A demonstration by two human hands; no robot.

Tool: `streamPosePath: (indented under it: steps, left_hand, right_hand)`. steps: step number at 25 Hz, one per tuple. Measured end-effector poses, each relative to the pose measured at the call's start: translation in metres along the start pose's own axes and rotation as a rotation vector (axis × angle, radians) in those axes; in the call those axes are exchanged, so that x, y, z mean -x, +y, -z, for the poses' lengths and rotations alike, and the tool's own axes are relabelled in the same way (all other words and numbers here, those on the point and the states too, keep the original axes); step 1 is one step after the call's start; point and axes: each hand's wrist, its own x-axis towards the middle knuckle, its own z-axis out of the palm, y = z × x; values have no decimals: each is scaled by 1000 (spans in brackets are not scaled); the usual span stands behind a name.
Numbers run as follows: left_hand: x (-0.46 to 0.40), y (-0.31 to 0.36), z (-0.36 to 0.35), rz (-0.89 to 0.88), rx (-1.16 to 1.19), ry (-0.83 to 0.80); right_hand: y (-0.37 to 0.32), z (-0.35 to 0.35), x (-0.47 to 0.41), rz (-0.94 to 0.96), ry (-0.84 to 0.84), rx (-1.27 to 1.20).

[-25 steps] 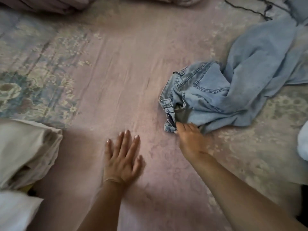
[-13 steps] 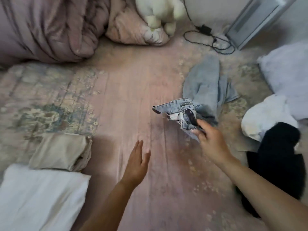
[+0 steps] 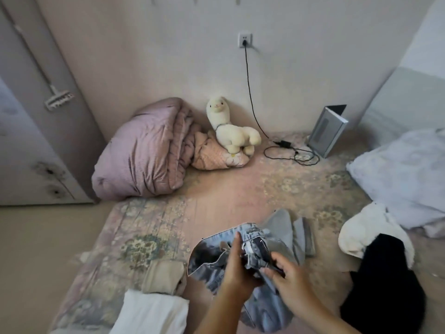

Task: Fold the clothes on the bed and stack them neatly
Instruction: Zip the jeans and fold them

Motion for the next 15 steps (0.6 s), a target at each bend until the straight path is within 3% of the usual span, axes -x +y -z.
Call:
streamPosePath:
  steps: [3,5,8,11,15]
  left_hand:
    - [8,-5,-10,-18,-22,67]
    - [8,-13,-10,-119,-102,131]
    - [16,-17,-7,-297,-339,244]
    - [27,-14,-7,-405,-664,236]
    - [39,-16,-6,-454,-1007,122]
  right_hand:
    - [-10,0,12,-60,30,-142]
    - [-14,3,25,-92,17,-179]
    - [-23,20,40,-152,41,-239]
    - [-37,57,13,-223,152,-115]
    - [-73,70,-30,-290,-167,-9]
